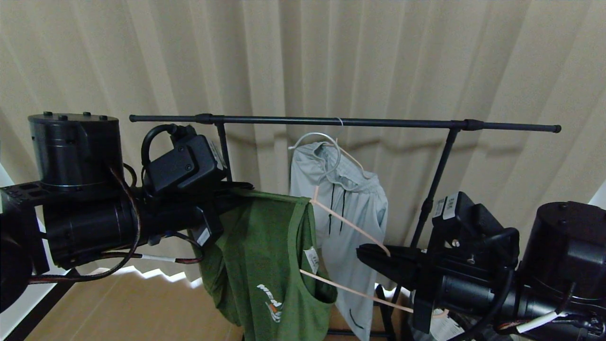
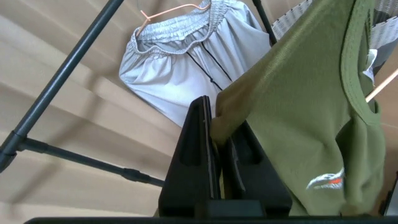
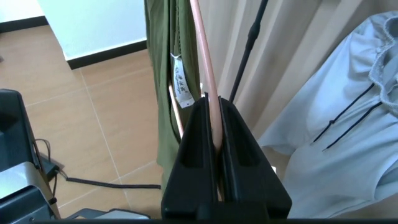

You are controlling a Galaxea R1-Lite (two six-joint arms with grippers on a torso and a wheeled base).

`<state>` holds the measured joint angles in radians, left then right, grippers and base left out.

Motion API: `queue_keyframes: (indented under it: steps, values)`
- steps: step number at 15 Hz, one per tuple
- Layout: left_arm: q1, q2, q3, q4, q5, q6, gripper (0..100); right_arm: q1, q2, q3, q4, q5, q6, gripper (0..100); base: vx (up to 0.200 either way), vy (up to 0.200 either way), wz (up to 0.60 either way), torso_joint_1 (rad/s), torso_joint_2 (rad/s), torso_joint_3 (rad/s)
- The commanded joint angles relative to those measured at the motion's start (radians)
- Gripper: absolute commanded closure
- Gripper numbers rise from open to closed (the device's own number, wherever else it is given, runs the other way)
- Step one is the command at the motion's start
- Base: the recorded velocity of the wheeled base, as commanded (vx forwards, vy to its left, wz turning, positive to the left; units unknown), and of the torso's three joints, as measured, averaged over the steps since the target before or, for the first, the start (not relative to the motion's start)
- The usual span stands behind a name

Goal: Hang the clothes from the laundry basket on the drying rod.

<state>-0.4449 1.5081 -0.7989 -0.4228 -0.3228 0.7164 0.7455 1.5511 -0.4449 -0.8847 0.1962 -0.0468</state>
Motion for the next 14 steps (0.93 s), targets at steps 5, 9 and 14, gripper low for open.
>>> queue_keyframes:
  steps: [5,9,14]
  values:
    - [0.006,-0.020,0.001,0.001,0.004,0.000,100,-0.003,0.003,-0.001,0.001,-0.001,-0.001,0,0.000,0.000,0.00,0.000,0.00,0.000]
    - [0.008,-0.023,0.001,0.001,0.033,-0.002,100,-0.012,-0.005,-0.001,-0.003,-0.006,-0.001,0,0.000,0.000,0.00,0.000,0.00,0.000]
    - [0.017,-0.023,-0.006,0.001,0.252,-0.014,100,-0.046,-0.020,-0.001,-0.011,-0.007,-0.001,0,0.000,0.000,0.00,0.000,0.00,0.000]
